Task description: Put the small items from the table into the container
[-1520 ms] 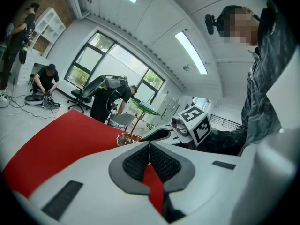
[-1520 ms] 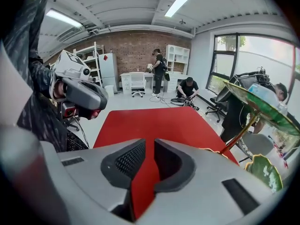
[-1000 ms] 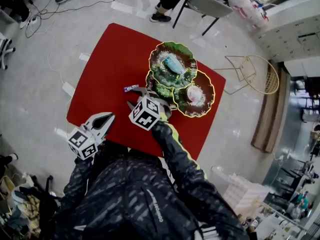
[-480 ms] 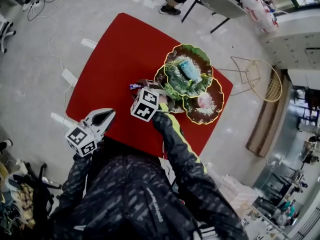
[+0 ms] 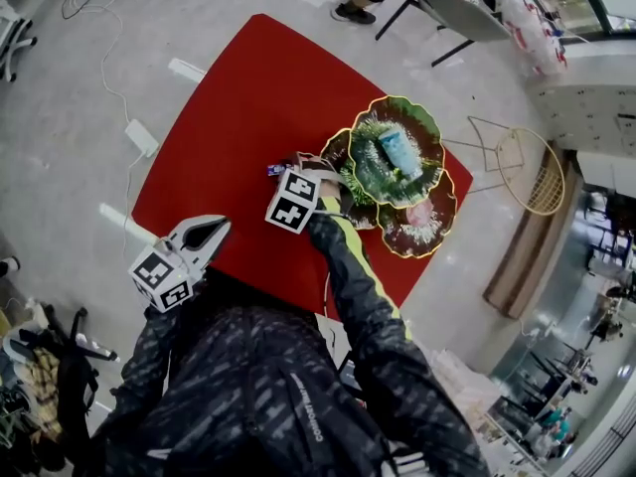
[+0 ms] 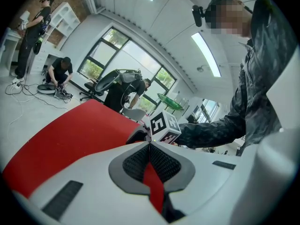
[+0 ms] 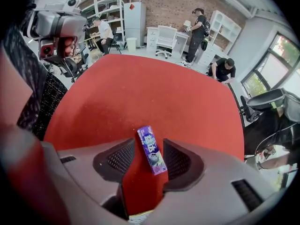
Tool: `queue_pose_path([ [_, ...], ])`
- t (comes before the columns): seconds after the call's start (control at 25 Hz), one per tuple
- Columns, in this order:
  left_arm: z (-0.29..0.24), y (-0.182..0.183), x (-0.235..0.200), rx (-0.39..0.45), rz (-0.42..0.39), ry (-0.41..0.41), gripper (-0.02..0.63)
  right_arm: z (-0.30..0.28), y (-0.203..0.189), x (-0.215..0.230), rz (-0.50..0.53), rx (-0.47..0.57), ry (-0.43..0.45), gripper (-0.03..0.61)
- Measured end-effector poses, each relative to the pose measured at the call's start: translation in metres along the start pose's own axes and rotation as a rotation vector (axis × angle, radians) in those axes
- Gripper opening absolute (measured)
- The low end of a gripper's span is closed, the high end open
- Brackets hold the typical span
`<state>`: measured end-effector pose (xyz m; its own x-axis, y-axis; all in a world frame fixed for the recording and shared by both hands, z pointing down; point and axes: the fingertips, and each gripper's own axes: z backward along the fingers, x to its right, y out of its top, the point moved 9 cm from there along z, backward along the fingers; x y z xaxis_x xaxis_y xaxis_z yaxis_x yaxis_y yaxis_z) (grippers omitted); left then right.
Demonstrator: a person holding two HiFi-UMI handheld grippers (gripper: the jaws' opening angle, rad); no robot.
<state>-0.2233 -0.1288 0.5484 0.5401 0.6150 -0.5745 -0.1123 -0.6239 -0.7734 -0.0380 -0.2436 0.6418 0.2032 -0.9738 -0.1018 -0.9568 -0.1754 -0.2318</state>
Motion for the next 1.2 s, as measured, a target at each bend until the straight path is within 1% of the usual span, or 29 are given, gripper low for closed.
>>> queue_pose_path([
  [0.36, 0.003, 0.001, -0.009, 0.003, 0.022, 0.012, 0.011, -0.005, 0.004, 0.003, 0.007, -0.057, 0.036, 0.181],
  [0.48, 0.003, 0.002, -0.010, 0.008, 0.024, 0.007, 0.011, -0.007, 0.006, 0.003, 0.016, -0.081, 0.066, 0.163],
  [0.64, 0.002, 0.002, -0.011, 0.014, 0.028, 0.002, 0.011, -0.009, 0.009, 0.002, 0.036, -0.114, 0.121, 0.121],
  [0.72, 0.003, 0.002, -0.011, 0.017, 0.030, 0.001, 0.011, -0.009, 0.009, 0.001, 0.044, -0.119, 0.134, 0.106],
  [0.96, 0.004, 0.001, -0.011, 0.022, 0.031, 0.001, 0.011, -0.010, 0.008, 0.000, 0.048, -0.112, 0.124, 0.095],
  [1.2, 0.004, 0.002, -0.008, 0.022, 0.027, -0.002, 0.011, 0.002, 0.006, 0.001, -0.005, -0.092, 0.108, 0.094],
])
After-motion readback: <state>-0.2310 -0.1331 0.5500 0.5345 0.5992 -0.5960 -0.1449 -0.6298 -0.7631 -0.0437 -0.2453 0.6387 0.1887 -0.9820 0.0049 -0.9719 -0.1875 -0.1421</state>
